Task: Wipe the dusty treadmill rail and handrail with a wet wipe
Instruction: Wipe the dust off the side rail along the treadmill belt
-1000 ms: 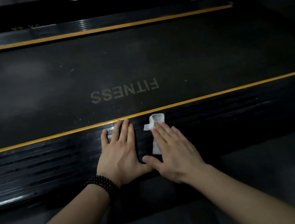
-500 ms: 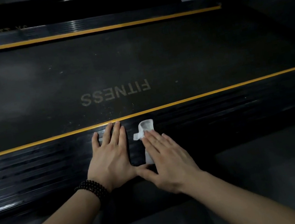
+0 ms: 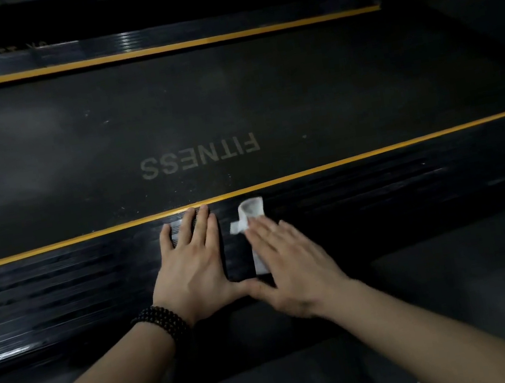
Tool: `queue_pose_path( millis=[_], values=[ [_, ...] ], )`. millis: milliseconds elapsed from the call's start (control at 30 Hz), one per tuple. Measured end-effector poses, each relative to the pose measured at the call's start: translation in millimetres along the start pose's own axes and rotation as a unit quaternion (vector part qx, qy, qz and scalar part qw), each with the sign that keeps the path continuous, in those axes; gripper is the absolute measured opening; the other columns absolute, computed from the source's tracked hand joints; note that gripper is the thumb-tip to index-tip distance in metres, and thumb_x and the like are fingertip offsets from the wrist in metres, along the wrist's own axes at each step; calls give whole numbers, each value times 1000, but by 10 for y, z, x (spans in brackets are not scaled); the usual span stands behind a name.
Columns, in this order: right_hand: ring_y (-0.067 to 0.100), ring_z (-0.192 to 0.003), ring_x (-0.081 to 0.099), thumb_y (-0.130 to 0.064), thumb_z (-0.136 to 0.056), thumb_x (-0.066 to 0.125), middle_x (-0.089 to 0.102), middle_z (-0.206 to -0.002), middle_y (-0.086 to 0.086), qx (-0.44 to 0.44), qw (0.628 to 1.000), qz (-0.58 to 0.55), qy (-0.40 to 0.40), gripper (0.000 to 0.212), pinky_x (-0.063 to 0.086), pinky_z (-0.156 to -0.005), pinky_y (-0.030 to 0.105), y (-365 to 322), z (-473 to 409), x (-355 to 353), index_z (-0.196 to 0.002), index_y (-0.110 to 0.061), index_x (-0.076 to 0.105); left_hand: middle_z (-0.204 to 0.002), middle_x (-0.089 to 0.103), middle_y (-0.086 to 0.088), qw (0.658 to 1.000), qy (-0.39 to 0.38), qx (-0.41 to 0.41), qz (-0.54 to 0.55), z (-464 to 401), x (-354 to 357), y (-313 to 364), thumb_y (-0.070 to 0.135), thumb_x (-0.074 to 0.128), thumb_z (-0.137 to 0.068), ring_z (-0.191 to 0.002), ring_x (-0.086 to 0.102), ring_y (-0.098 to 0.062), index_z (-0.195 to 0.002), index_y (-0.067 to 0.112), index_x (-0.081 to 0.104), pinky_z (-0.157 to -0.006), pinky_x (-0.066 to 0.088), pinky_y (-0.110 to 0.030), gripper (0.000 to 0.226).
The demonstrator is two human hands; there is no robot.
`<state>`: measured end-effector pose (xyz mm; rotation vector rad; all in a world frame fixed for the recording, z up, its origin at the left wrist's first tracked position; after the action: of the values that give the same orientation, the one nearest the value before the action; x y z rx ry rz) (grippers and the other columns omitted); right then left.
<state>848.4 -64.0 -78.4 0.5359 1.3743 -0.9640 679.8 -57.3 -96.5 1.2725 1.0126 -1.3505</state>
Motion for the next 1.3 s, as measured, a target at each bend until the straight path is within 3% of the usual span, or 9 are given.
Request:
queue_pose_path(
  millis=[100, 233, 400, 633, 1033, 1133, 1200, 1300],
  values=[
    [6, -151, -13, -78, -87, 12, -5, -167, -2, 24, 1000, 12, 10, 96, -10, -121, 29, 179, 152, -10, -160, -16, 3, -169, 10, -9, 1000, 20, 6, 11, -1, -12, 6, 105, 24, -63, -156, 3, -26, -159, 4, 19, -123, 4, -60, 140],
    [10, -151, -12, -78, -84, 10, -6, -167, 0, 84, 996, -7, 17, 98, -7, -123, 33, 285, -132, -81, -160, -16, 1, -170, 7, -7, 1000, 16, 2, 11, -4, -7, -1, 103, 25, -64, -156, -2, -24, -160, 6, 16, -123, 1, -58, 137],
    [10, -148, -24, -82, -81, 3, -17, -165, 0, 36, 999, 11, 3, 94, -10, -122, 35, 96, 6, 19, -159, -29, -4, -170, -3, -5, 1000, 3, -6, 1, 14, -22, 0, 103, 20, -64, -156, -10, -22, -161, 9, 6, -124, -3, -56, 137],
    [8, -145, -33, -80, -85, 19, -26, -162, -1, 33, 998, 43, -17, 99, -12, -122, 36, 144, 160, 74, -156, -21, -17, -170, 3, -5, 1000, 10, -7, 19, 6, -32, 14, 106, 24, -60, -156, -5, -21, -161, 8, 11, -124, -1, -56, 141],
    [5, -147, -26, -70, -92, 37, -22, -164, -4, 41, 999, 12, -11, 98, -9, -122, 32, 100, 145, 17, -158, -18, -13, -170, -2, -6, 1000, -8, -10, 8, 26, -52, 21, 103, 24, -63, -156, -10, -23, -161, 9, 4, -123, -2, -58, 137],
    [4, -150, -12, -56, -97, 46, -7, -167, -5, 54, 996, -67, 5, 85, -5, -120, 22, 119, 170, -93, -160, -20, 2, -170, -3, -6, 1000, -6, -9, 4, 28, -48, 17, 102, 23, -64, -156, -10, -23, -161, 9, 4, -123, -2, -58, 136],
    [4, -149, 16, -38, -99, 53, 20, -164, -6, 87, 977, -171, 92, 66, 13, -116, 16, 163, 240, -226, -157, -21, 27, -170, -5, -5, 1000, -8, -8, 3, 17, -49, 11, 102, 23, -65, -155, -12, -23, -161, 10, 2, -123, -3, -57, 135],
    [-2, -111, 61, -5, -93, 58, 64, -133, -1, 143, 905, -285, 281, 44, 42, -93, 8, 339, 438, -443, -136, -15, 61, -170, -6, -4, 1000, -12, -6, 0, 9, -40, 7, 102, 24, -64, -155, -13, -22, -161, 10, 1, -124, -5, -56, 136]
  ],
)
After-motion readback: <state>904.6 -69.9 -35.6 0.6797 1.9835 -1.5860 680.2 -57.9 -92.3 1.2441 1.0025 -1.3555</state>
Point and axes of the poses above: each hand's wrist, its own z-axis away from the middle knuckle, its own x-axis out of the palm, y = z × x, the point moved 4 cm from there along -z, towards the middle knuckle
